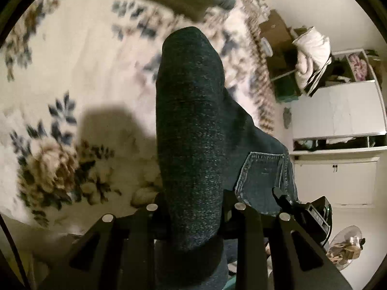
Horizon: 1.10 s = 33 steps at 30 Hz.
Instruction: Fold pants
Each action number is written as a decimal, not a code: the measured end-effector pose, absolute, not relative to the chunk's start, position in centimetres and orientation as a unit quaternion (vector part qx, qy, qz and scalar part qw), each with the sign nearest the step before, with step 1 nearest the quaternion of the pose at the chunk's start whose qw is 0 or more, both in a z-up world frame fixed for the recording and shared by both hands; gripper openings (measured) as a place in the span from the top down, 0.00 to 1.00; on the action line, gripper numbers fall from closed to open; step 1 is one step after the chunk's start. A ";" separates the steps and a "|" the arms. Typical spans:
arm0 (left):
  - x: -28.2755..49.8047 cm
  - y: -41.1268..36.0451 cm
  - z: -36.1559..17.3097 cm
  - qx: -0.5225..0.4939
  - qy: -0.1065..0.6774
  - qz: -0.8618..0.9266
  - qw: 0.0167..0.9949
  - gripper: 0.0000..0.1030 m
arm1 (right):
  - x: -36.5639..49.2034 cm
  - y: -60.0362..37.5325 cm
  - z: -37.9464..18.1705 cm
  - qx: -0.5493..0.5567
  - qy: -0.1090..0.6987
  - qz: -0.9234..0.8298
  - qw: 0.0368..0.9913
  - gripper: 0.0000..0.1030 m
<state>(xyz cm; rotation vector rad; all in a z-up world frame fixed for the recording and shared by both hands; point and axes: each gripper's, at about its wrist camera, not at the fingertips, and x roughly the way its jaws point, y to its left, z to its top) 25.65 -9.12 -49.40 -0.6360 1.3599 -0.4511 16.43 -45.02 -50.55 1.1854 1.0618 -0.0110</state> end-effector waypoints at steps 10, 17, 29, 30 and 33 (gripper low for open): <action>39.6 -3.6 -38.6 -0.306 0.550 -0.202 0.751 0.78 | 32.0 -41.4 -38.5 0.510 0.428 0.047 0.745 0.64; 56.8 2.0 -39.5 -0.298 0.538 -0.205 0.762 0.78 | 49.6 -34.1 -38.0 0.503 0.397 0.063 0.765 0.64; 72.9 6.2 -53.2 -0.181 0.613 -0.130 0.758 0.51 | 66.7 -29.0 -52.3 0.467 0.481 0.016 0.741 0.25; 72.5 6.2 -53.0 -0.170 0.610 -0.130 0.763 0.41 | 66.7 -29.1 -52.1 0.465 0.484 0.016 0.741 0.23; 70.7 5.6 -50.4 -0.100 0.582 -0.107 0.800 0.11 | 66.8 -28.6 -50.2 0.389 0.521 -0.020 0.759 0.11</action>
